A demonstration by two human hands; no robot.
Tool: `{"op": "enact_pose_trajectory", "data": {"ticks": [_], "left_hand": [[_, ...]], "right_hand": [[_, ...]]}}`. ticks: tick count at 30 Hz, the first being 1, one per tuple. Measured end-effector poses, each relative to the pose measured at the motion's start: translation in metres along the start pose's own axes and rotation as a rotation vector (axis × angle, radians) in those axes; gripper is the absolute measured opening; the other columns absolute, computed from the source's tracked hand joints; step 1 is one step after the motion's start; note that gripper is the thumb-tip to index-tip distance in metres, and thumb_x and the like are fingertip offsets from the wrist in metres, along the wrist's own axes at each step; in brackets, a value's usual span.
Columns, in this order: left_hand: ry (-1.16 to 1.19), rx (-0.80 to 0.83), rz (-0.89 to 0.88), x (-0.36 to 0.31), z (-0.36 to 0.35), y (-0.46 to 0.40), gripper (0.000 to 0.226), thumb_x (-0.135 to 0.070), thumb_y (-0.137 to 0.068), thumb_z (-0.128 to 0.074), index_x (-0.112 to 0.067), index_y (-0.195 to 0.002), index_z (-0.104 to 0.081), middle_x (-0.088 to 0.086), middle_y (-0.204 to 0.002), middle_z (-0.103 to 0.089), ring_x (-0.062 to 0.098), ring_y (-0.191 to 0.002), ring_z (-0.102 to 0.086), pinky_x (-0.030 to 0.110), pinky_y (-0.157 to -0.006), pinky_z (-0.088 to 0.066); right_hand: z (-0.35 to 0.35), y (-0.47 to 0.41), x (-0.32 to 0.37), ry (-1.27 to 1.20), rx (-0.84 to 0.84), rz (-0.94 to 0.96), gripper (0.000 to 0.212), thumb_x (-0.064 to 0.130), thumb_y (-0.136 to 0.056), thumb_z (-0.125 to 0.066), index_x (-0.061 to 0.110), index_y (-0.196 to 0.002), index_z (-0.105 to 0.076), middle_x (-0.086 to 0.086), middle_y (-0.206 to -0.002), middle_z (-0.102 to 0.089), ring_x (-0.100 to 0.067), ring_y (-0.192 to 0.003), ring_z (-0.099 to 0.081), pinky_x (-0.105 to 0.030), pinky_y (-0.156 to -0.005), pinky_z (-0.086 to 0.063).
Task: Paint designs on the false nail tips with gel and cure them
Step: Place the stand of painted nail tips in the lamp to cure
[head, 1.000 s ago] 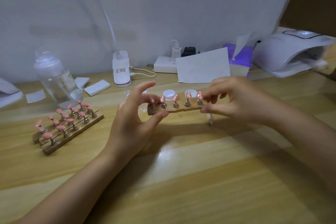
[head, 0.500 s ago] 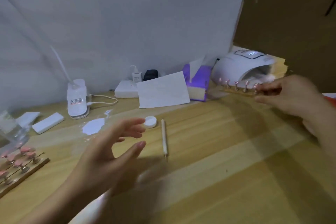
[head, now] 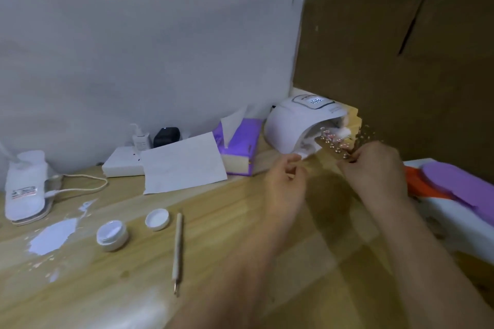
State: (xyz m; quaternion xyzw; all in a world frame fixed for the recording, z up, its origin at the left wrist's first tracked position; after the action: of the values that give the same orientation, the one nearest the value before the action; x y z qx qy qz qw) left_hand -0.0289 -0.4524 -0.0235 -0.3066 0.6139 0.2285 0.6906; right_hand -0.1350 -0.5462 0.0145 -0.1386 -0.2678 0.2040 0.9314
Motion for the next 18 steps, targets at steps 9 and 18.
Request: {"op": "enact_pose_trajectory", "data": {"ticks": [9, 18], "left_hand": [[0.111, -0.037, 0.061, 0.018, 0.004, -0.014, 0.028, 0.001, -0.086, -0.043, -0.024, -0.081, -0.055, -0.004, -0.056, -0.054, -0.001, -0.034, -0.039, 0.01, -0.039, -0.032], [0.152, -0.02, 0.12, 0.016, 0.009, -0.017, 0.031, 0.0, -0.088, -0.041, -0.027, -0.082, -0.055, -0.007, -0.058, -0.055, 0.001, -0.033, -0.039, 0.012, -0.033, -0.029]], "right_hand": [[-0.023, -0.027, 0.006, -0.011, 0.02, -0.045, 0.037, 0.025, -0.088, -0.059, 0.003, -0.06, -0.049, -0.014, -0.065, -0.052, -0.035, -0.079, -0.057, -0.028, -0.06, -0.03], [-0.085, -0.069, 0.006, -0.271, 0.04, -0.191, 0.014, 0.004, -0.084, -0.058, -0.008, -0.082, -0.062, -0.025, -0.083, -0.062, -0.028, -0.081, -0.057, -0.025, -0.061, -0.029]]}}
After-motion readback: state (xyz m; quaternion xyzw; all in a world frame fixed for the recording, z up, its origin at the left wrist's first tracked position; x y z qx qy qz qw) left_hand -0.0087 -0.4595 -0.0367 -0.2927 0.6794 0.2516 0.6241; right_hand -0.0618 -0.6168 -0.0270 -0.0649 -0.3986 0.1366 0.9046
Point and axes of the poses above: each hand's wrist, its own y-axis away from the middle knuckle, its own z-axis out of the back of the hand, x = y × z, the point moved 4 cm from there along -y, towards the middle knuckle
